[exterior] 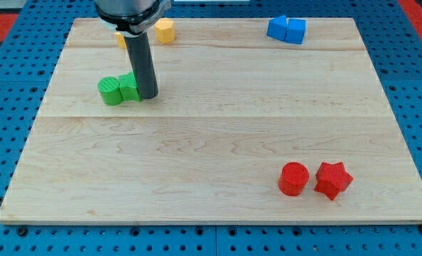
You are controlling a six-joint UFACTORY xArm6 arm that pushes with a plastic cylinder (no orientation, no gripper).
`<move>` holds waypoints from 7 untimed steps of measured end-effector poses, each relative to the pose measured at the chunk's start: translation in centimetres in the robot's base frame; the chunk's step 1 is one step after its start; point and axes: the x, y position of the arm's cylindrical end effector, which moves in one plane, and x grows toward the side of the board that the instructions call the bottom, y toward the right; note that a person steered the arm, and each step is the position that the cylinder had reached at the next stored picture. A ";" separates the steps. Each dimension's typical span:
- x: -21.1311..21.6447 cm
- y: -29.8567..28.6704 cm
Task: Move the green star along with green circle to the centre left of the board
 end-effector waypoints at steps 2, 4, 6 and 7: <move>0.0 -2.5; 0.0 -3.8; 0.1 -3.9; 2.3 -0.2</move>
